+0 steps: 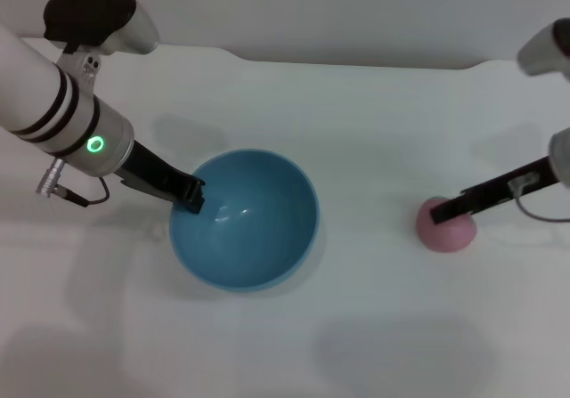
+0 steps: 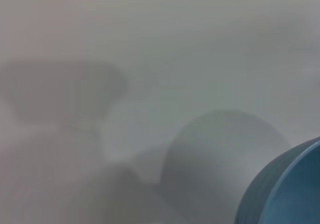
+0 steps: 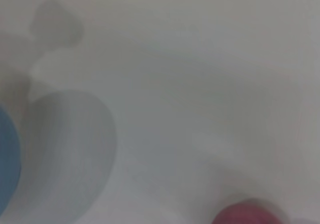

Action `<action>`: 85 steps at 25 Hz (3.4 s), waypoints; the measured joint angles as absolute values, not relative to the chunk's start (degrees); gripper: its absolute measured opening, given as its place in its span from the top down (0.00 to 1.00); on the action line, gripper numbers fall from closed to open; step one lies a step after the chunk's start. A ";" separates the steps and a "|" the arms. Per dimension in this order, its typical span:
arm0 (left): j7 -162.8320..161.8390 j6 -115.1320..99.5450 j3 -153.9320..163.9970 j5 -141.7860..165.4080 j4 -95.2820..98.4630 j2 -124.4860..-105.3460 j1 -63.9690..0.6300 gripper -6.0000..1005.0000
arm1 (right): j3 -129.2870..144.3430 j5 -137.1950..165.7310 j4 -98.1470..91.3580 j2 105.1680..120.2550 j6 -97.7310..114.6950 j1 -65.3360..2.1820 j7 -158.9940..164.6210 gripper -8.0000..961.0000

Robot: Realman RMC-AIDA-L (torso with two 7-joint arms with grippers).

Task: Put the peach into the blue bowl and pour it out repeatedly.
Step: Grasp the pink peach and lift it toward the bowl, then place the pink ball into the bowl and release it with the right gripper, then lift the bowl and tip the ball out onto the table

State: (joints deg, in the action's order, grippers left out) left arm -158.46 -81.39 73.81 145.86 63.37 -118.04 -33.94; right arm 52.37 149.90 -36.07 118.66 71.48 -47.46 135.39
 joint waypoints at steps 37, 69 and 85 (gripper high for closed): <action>-161.41 -78.53 79.88 145.13 57.56 -118.93 -41.56 1.00 | 44.68 120.03 -52.49 118.26 86.07 -36.09 110.19 0.85; -162.76 -77.87 82.31 142.30 56.78 -118.58 -42.59 1.00 | 66.31 115.86 -47.38 118.46 86.55 -41.01 111.11 0.64; -153.13 -46.66 95.89 129.35 56.75 -118.64 -38.69 1.00 | 25.51 115.17 -47.56 117.78 84.64 -26.03 115.21 0.51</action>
State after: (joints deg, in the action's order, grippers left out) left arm -153.13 -46.66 95.89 129.35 56.75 -118.64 -38.69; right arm 25.51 115.17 -47.56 117.78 84.64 -26.03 115.21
